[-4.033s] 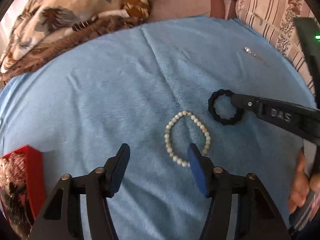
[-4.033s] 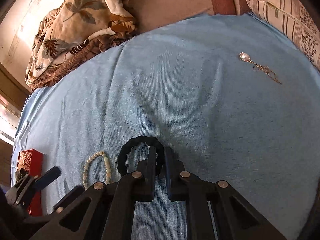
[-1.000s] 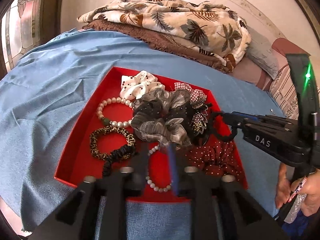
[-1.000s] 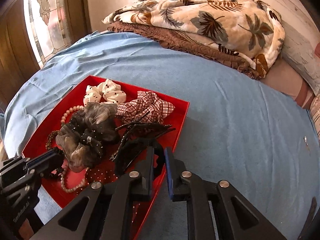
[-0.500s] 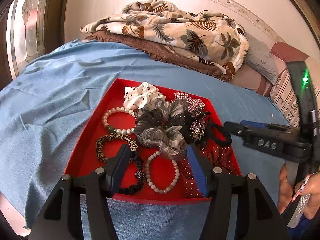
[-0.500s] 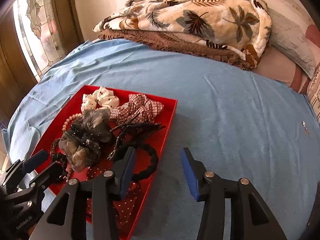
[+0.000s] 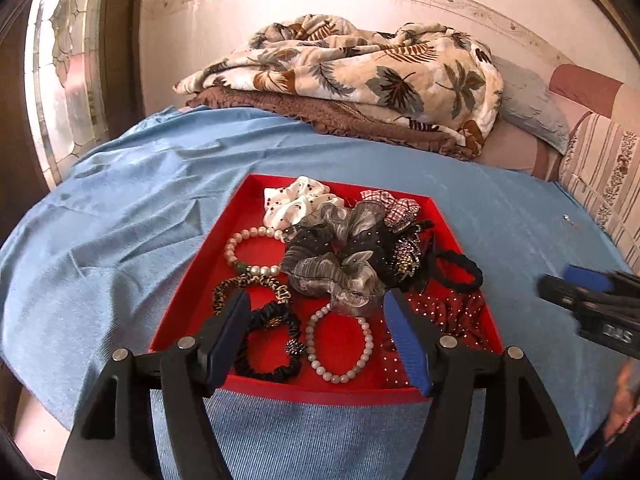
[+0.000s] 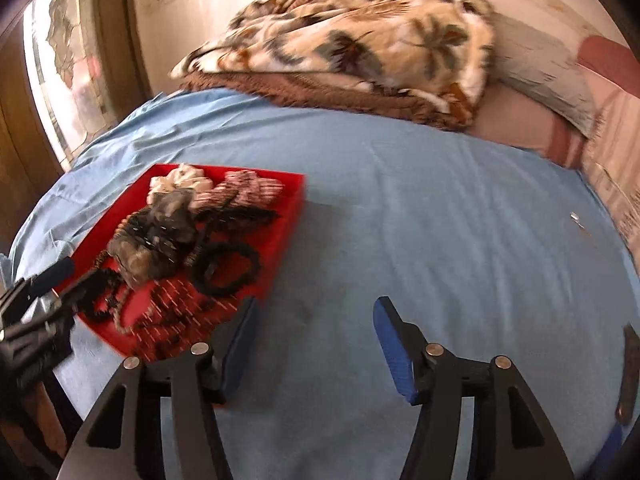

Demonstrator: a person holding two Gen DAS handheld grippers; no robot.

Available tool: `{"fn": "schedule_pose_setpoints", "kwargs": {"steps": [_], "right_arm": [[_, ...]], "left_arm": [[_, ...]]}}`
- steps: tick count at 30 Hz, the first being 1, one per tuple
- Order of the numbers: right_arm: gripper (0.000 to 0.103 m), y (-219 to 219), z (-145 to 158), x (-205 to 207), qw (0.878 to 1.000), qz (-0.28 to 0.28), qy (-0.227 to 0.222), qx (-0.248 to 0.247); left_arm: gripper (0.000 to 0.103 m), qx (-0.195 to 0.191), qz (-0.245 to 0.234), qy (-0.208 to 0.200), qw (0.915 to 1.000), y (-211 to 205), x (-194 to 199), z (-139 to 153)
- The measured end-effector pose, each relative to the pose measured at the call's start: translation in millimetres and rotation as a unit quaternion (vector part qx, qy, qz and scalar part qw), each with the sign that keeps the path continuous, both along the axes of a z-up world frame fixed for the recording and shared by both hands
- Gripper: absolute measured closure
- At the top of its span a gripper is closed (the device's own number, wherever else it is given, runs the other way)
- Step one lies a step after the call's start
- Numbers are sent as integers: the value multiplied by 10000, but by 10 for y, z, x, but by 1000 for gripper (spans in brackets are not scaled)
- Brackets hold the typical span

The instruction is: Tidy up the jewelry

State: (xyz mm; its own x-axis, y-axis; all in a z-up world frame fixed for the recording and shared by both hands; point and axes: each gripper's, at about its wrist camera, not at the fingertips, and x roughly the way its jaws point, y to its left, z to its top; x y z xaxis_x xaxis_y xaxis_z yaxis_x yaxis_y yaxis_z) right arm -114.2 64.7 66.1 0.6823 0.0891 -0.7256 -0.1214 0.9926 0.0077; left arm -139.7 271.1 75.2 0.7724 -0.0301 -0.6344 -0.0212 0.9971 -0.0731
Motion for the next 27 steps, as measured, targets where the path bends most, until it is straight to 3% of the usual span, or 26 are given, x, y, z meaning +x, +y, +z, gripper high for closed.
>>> {"fn": "schedule_pose_setpoints", "kwargs": {"steps": [5,13,19,22,27], "right_arm": [[34,-397,-69,-230,9988,-442,-144,162],[33,-785,-194,-342,9963,-740,-247,349],[32,-959,-167,-439,9952,-774,-380,463],[30,-1027,-138,-475,9943,-795,-435,566],[30,-1044,-112,-530,9938,-772,-480,637]], "left_arm": [[32,105,407,-12,9991,-27,-101,104],[13,610,698,-307,9952,-318,-480,410],[11,975,673,-462,9919,-582,-566,640],[3,949,670,-699,9908,-690,-631,799],[2,932,558,-963,9894,-839,-727,953]]}}
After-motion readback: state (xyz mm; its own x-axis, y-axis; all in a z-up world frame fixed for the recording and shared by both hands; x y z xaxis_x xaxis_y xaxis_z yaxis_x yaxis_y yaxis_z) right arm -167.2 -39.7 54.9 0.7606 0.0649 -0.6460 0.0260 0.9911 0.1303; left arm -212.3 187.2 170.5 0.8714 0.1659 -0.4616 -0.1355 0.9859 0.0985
